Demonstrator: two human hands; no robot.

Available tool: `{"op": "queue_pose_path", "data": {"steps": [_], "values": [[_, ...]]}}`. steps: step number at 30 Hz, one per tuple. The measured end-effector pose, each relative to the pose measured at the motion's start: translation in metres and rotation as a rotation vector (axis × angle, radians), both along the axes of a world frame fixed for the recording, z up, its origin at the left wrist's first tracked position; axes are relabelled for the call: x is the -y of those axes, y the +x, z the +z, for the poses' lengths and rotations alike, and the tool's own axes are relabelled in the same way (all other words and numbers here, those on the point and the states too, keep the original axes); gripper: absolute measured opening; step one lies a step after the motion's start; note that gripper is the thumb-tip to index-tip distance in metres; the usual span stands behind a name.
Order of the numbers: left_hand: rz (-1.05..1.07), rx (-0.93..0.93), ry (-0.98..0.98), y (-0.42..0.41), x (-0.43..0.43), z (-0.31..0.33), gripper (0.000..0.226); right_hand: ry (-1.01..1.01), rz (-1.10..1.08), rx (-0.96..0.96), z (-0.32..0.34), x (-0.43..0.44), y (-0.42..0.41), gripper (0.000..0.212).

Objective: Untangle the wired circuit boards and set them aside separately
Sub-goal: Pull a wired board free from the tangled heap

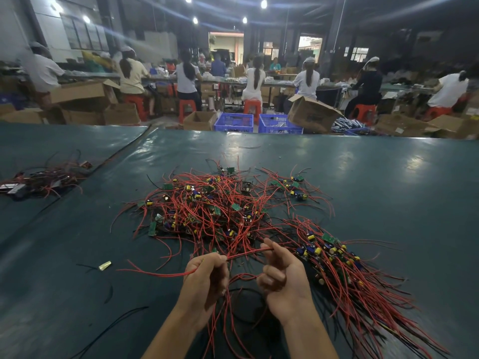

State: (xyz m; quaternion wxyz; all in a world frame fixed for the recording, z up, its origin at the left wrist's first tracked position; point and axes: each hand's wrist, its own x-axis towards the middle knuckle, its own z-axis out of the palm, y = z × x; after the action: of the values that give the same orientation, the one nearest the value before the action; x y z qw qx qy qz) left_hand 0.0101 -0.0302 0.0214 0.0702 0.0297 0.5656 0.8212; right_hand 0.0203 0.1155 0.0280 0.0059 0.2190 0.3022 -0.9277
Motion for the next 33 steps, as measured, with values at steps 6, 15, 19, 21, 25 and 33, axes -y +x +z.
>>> {"op": "queue_pose_path", "data": {"steps": [6, 15, 19, 21, 25, 33], "values": [[-0.003, 0.072, 0.019, -0.001, 0.0, 0.0, 0.043, 0.056, -0.046, -0.019, -0.002, -0.001, -0.002, 0.015], [0.086, 0.102, -0.015, -0.003, 0.002, 0.003, 0.04, 0.489, 0.026, -0.023, -0.003, 0.013, 0.005, 0.017], [0.082, 0.072, -0.087, -0.002, 0.001, 0.001, 0.044, 0.626, 0.119, -0.119, -0.002, 0.028, 0.01, 0.034], [0.079, 0.056, -0.126, -0.002, 0.0, -0.001, 0.043, 0.64, 0.125, -0.154, -0.002, 0.035, 0.01, 0.03], [0.025, 0.043, -0.16, -0.002, -0.002, -0.003, 0.036, 0.643, 0.096, -0.131, -0.006, 0.035, 0.009, 0.016], [-0.012, 0.103, -0.069, 0.001, -0.007, 0.006, 0.028, 0.569, -0.102, -0.049, -0.008, 0.023, 0.004, 0.02]]}}
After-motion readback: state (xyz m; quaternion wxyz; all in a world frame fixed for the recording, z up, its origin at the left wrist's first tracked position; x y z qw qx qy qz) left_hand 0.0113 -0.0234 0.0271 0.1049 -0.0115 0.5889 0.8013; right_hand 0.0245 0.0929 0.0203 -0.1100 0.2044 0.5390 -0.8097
